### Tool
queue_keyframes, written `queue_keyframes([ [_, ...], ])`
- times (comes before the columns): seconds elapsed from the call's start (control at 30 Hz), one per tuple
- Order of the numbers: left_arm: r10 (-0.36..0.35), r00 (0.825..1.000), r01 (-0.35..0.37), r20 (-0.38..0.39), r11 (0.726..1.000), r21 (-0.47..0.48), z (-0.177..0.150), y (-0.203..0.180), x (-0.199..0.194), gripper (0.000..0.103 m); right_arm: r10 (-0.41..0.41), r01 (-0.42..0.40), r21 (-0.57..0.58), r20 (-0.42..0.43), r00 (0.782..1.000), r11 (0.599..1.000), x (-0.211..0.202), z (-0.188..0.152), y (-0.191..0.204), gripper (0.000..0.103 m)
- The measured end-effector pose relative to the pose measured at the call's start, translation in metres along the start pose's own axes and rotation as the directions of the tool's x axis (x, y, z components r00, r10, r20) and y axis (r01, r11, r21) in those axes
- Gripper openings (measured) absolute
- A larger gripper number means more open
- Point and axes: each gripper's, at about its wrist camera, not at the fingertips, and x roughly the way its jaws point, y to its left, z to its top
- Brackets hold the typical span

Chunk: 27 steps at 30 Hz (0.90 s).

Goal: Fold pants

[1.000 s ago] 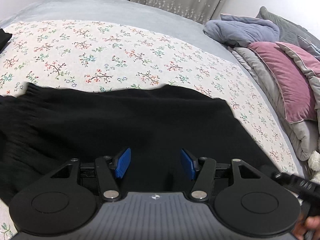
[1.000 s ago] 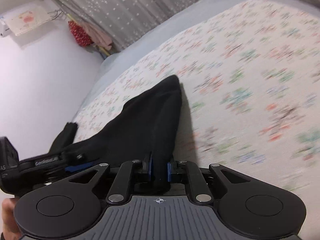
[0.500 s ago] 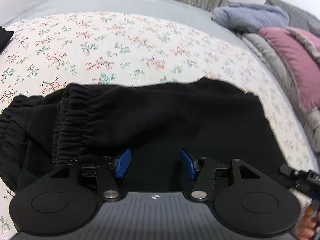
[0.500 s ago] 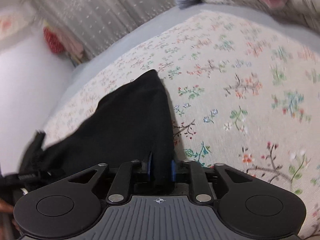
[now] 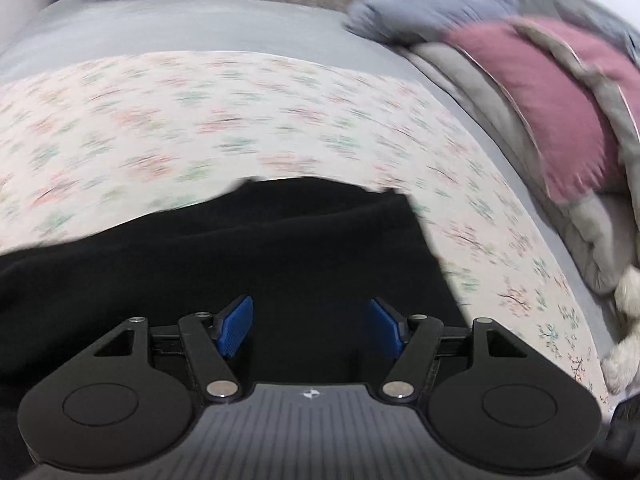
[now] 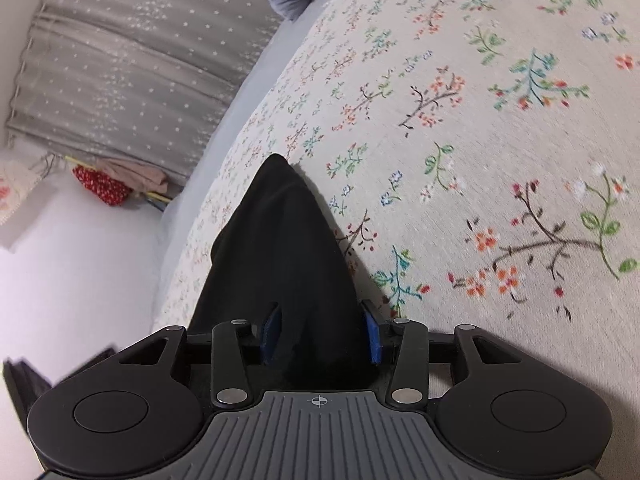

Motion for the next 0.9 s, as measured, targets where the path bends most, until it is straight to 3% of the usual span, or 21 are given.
queue_keyframes([
  [0.13,0.055,0.998,-0.05,-0.036,0.991,0.123,0.028,-0.069,0.042,0.08,-0.002,0.002,-0.022,0.019,1.0,1.0,-0.003,-0.006,-0.001,0.042],
  [0.23,0.15,0.987,-0.134,-0.064,0.97,0.202,0.038,-0.11,0.073,0.08,-0.032,0.034,-0.077,0.039,0.999,0.996,-0.001,-0.01,0.007,0.036],
  [0.27,0.205,0.977,-0.183,-0.063,0.95,0.251,0.04,-0.122,0.084,0.082,-0.057,0.062,-0.104,0.047,0.997,0.993,-0.002,-0.011,0.01,0.028],
  [0.37,0.368,0.926,-0.317,-0.084,0.88,0.354,0.04,-0.14,0.113,0.083,-0.071,0.079,-0.157,0.056,0.996,0.984,-0.003,-0.014,0.016,0.02],
  [0.43,0.396,0.909,-0.325,-0.131,0.869,0.373,0.038,-0.14,0.125,0.083,-0.07,0.085,-0.216,0.074,0.995,0.973,-0.007,-0.016,0.024,0.018],
  [0.53,0.407,0.906,-0.324,-0.121,0.847,0.421,0.036,-0.142,0.128,0.081,-0.078,0.113,-0.345,0.115,0.99,0.932,-0.013,-0.025,0.044,0.016],
  [0.57,0.401,0.909,-0.315,-0.118,0.843,0.436,0.036,-0.14,0.126,0.067,-0.083,0.133,-0.401,0.139,0.987,0.907,-0.015,-0.03,0.053,0.016],
  [0.6,0.403,0.908,-0.319,-0.118,0.844,0.432,0.037,-0.134,0.122,0.057,-0.085,0.151,-0.45,0.164,0.983,0.88,-0.017,-0.036,0.062,0.016],
  [0.67,0.354,0.923,-0.273,-0.151,0.879,0.391,0.042,-0.118,0.112,0.034,-0.084,0.193,-0.546,0.219,0.972,0.815,-0.021,-0.048,0.079,0.016],
  [0.73,0.313,0.937,-0.239,-0.155,0.899,0.367,0.047,-0.105,0.099,0.022,-0.062,0.207,-0.612,0.249,0.967,0.764,-0.023,-0.059,0.093,0.015],
  [0.9,0.178,0.974,-0.142,-0.139,0.961,0.237,0.062,-0.047,0.052,0.017,-0.027,0.22,-0.697,0.277,0.96,0.683,-0.019,-0.08,0.12,0.015],
])
